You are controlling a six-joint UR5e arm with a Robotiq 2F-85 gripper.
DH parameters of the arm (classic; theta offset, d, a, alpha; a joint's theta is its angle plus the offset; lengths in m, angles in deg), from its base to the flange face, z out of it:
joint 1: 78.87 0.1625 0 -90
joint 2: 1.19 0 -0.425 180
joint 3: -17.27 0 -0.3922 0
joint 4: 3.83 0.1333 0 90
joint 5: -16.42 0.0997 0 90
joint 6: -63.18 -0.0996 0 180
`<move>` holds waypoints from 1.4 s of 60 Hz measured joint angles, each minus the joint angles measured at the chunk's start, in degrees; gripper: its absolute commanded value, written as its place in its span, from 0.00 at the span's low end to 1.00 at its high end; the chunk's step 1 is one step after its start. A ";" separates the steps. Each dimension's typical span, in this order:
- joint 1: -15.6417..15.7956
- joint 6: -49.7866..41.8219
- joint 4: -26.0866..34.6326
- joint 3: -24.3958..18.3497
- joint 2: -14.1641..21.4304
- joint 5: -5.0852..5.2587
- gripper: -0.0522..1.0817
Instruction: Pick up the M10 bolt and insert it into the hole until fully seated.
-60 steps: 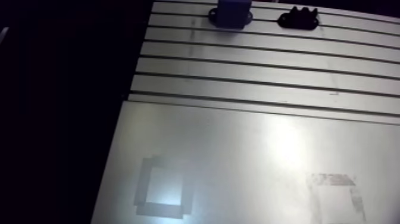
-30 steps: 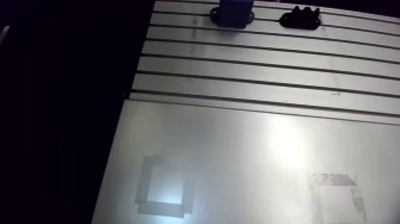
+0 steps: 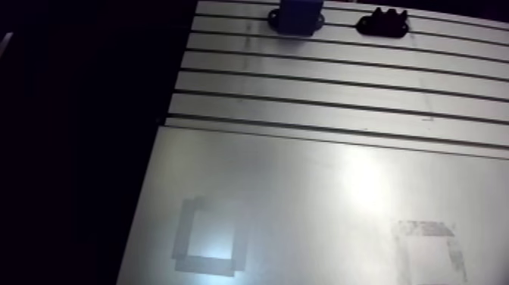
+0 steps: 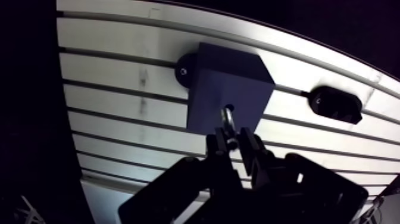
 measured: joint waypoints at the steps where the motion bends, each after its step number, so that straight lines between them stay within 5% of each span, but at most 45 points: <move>1: 0.00 0.00 0.00 0.02 0.00 -0.01 1.00; 84: -0.58 0.11 -0.33 1.15 0.11 -0.95 1.00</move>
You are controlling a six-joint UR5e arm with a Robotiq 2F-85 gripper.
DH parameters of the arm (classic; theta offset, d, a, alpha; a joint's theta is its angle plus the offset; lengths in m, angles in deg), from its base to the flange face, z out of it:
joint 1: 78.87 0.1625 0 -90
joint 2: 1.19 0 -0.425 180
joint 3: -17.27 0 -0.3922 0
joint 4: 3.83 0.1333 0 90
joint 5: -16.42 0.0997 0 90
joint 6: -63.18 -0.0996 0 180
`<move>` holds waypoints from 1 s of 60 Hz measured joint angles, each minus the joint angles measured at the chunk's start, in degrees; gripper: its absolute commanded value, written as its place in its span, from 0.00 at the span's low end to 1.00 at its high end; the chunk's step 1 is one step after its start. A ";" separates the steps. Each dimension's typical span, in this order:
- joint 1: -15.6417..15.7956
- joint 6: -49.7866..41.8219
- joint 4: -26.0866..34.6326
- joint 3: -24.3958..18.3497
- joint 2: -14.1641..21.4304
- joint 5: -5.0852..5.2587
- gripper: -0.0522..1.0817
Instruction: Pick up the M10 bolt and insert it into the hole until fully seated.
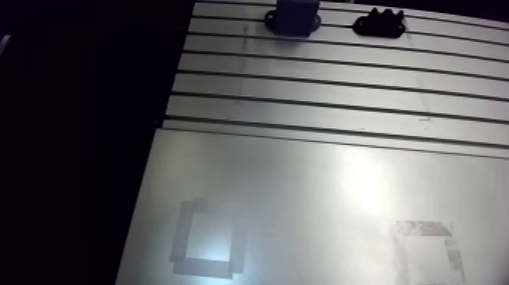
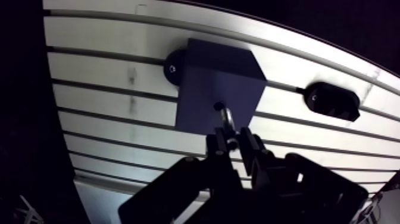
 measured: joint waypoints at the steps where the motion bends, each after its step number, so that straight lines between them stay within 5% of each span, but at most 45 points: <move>1: 0.00 0.00 0.00 -0.02 0.00 0.00 1.00; 60: 0.12 0.07 0.08 -0.08 -0.07 0.26 1.00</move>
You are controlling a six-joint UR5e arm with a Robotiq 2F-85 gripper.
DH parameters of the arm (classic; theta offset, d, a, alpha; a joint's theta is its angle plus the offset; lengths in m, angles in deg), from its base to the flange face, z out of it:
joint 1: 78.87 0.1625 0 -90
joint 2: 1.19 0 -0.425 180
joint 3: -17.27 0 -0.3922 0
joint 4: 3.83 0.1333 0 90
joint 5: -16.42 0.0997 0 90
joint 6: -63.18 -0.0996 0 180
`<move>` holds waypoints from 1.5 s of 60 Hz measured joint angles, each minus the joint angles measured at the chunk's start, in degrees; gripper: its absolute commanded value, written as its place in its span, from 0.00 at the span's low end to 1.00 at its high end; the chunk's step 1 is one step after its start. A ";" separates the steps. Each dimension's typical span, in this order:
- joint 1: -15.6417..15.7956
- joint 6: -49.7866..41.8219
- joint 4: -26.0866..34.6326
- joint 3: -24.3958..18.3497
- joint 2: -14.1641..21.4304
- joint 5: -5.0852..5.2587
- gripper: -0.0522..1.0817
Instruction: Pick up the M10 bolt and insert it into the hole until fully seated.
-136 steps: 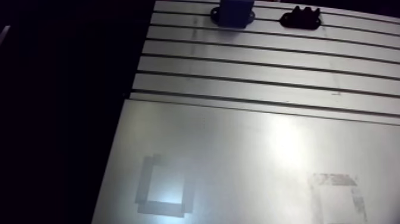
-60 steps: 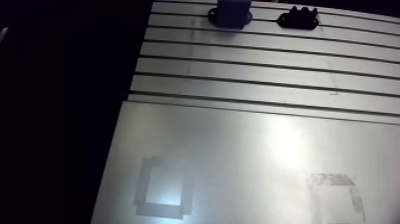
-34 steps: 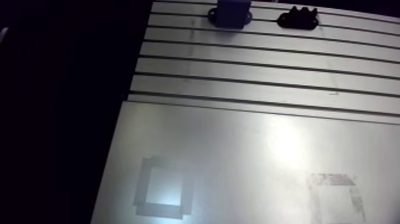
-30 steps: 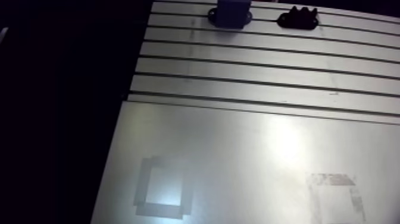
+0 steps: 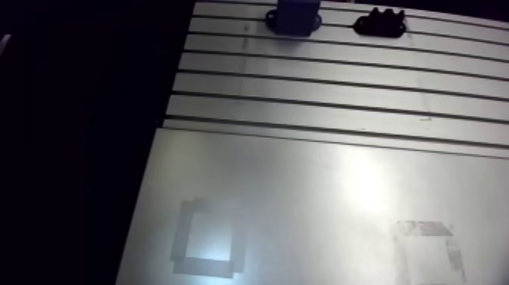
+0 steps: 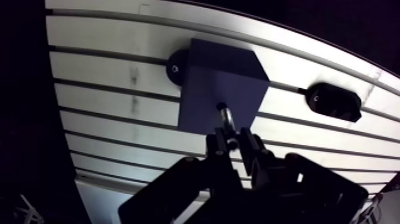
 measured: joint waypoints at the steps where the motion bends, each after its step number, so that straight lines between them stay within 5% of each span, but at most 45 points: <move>1: 0.01 0.00 0.00 0.00 0.00 0.00 1.00; 90: 0.12 -0.10 -0.11 0.14 -0.49 0.07 1.00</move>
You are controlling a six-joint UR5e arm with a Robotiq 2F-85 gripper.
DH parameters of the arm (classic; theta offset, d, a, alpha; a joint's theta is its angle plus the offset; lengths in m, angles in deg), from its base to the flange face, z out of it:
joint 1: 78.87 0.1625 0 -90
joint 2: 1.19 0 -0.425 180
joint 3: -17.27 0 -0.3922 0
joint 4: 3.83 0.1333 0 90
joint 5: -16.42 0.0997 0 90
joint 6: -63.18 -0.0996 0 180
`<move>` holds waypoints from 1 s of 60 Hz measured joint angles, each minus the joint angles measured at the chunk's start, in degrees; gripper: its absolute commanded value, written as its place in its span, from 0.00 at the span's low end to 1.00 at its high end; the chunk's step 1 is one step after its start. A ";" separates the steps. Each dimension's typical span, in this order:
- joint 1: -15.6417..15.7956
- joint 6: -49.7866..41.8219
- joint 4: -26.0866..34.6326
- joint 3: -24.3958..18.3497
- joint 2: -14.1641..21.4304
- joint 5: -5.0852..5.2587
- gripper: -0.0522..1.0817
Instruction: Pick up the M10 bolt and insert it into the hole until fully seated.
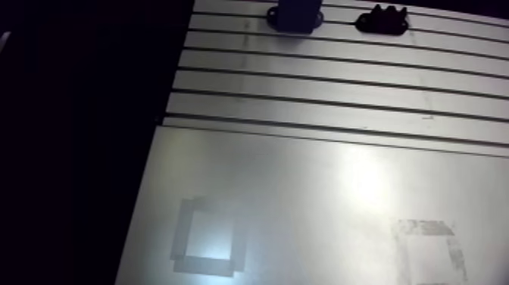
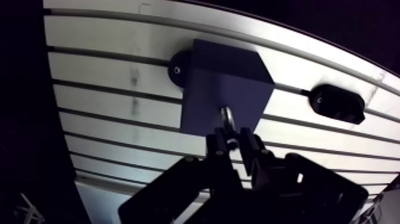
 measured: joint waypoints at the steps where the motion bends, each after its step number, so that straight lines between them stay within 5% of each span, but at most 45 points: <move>1: 0.00 -0.01 0.00 0.01 0.00 0.01 1.00; 37: -0.21 -0.05 -1.07 1.27 -0.20 0.05 0.96; 39: -0.21 -0.03 -1.41 1.39 -0.21 0.00 0.89; 40: -0.22 -0.02 -1.57 1.44 -0.20 -0.03 0.69; 41: -0.22 -0.01 -1.71 1.48 -0.20 -0.05 0.69; 42: -0.23 -0.01 -1.88 1.53 -0.20 -0.07 0.33; 43: -0.22 -0.01 -2.02 1.57 -0.20 -0.09 0.33; 44: -0.23 0.00 -2.17 1.61 -0.20 -0.11 0.06; 60: -0.20 0.48 -3.52 2.09 -0.08 -0.08 0.05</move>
